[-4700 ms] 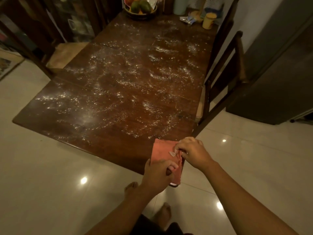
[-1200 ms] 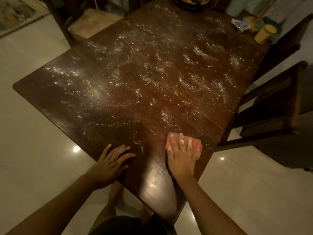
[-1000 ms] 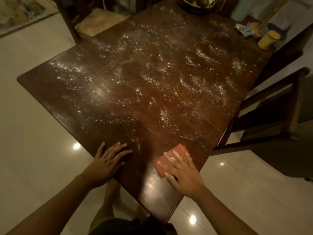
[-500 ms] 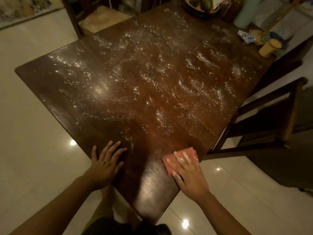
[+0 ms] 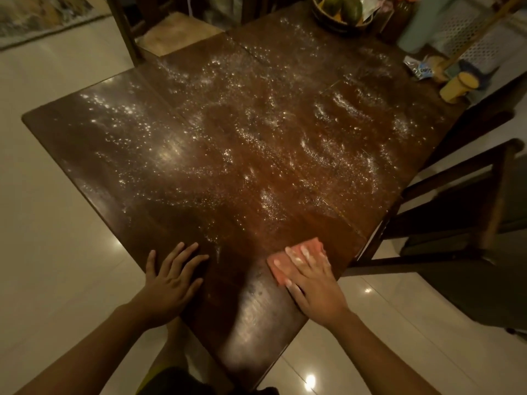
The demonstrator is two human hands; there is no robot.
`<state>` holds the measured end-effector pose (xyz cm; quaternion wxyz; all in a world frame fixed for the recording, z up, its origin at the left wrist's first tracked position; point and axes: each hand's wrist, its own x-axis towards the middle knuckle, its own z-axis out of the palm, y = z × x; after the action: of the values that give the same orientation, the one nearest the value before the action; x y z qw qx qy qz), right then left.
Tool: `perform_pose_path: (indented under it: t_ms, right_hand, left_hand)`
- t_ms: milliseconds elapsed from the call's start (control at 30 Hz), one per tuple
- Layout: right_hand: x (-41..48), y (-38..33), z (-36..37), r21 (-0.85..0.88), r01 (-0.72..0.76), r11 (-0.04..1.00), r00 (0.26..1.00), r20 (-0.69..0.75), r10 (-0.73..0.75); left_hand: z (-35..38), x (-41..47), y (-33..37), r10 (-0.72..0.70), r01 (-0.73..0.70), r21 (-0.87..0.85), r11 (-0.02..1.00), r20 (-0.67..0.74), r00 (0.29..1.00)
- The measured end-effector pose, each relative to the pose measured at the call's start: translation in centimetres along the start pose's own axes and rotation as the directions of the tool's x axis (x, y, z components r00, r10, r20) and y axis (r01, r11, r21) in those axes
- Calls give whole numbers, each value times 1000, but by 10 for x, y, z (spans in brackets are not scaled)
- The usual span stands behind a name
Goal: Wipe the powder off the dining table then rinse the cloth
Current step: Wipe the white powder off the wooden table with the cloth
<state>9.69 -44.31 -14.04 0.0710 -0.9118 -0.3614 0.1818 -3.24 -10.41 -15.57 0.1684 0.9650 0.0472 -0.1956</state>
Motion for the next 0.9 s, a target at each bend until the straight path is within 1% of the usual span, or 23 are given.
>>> perform_pose_path:
  t_ms: [33, 67, 100, 133, 200, 233, 267, 300, 333, 400, 433, 500, 533, 567, 600, 633, 667, 700, 767, 800, 833, 867, 900]
  right_hand:
    - [-7, 10, -2, -22, 5, 1000, 1000, 4, -5]
    - [-8, 22, -6, -39, -37, 999, 999, -8, 37]
    - [-3, 33, -10, -41, -121, 992, 992, -29, 120]
    - [9, 39, -14, -21, -231, 973, 972, -57, 230]
    - [42, 37, -21, 65, -431, 900, 894, -107, 435]
    - [58, 29, -21, 103, -485, 869, 860, -126, 495]
    - [72, 16, -20, 121, -501, 857, 847, -136, 514]
    - [81, 0, -16, 112, -474, 873, 862, -144, 486]
    - [85, -20, -10, 80, -407, 910, 898, -148, 414]
    - [76, -61, 6, 5, -186, 983, 973, -135, 185]
    - [66, -77, 14, -18, -60, 998, 993, -107, 57]
    - [42, -88, 24, -42, 151, 988, 986, -60, -153]
    - [33, -81, 25, -66, 231, 971, 968, -80, -236]
    - [27, -69, 24, -103, 279, 955, 953, -93, -289]
    - [25, -56, 20, -122, 265, 957, 955, -105, -277]
    - [28, -42, 17, -99, 192, 976, 972, -118, -203]
    - [35, -31, 12, -42, 73, 996, 986, -149, -79]
    - [48, -29, 7, 38, -64, 997, 983, -172, 70]
    - [76, -42, -2, 161, -307, 938, 922, -194, 335]
    - [90, -54, -4, 174, -369, 913, 896, -194, 400]
    - [101, -71, -3, 167, -354, 920, 907, -182, 381]
    - [108, -92, 2, 163, -263, 951, 944, -162, 289]
    - [109, -113, 10, 151, -111, 982, 981, -142, 132]
  left_hand:
    - [0, 0, 0, 2, -2, 0, 1000, 5, 1000]
    - [-1, 0, 1, 3, -3, 4, 1000, 8, 1000]
    - [-2, 0, 1, 1, -1, 5, 1000, 11, 1000]
    - [-2, 0, 1, 1, -1, 2, 1000, 12, 1000]
    - [-4, 0, 2, 5, -4, -17, 1000, 14, 1000]
    - [-4, 0, 2, 4, -4, -31, 1000, 14, 1000]
    - [-5, 0, 2, 3, -3, -39, 999, 15, 1000]
    - [-5, 0, 3, 5, -4, -38, 999, 19, 1000]
    - [-6, -1, 4, 8, -7, -37, 999, 21, 1000]
    - [-5, -1, 4, 6, -6, -49, 999, 10, 1000]
    - [-5, -1, 4, 4, -4, -57, 998, 1, 1000]
    - [-8, -1, 4, 8, -9, -79, 997, -5, 1000]
    - [-9, -1, 3, 18, -18, -93, 996, -1, 1000]
    - [-11, -1, 3, 27, -27, -109, 994, 1, 1000]
    - [-12, -3, 0, 28, -27, -124, 992, 1, 1000]
    - [-12, -3, -3, 12, -14, -133, 991, -12, 1000]
    - [-14, -2, -8, -23, 17, -142, 990, -43, 999]
    - [-15, -2, -19, -77, 65, -149, 987, -77, 994]
    - [-22, 4, -36, -169, 152, -139, 979, -117, 979]
    - [-27, 10, -41, -178, 164, -120, 979, -120, 977]
    - [-32, 14, -48, -167, 156, -97, 983, -118, 979]
    - [-35, 16, -55, -144, 136, -74, 988, -116, 983]
    - [-37, 19, -62, -119, 113, -54, 992, -117, 986]
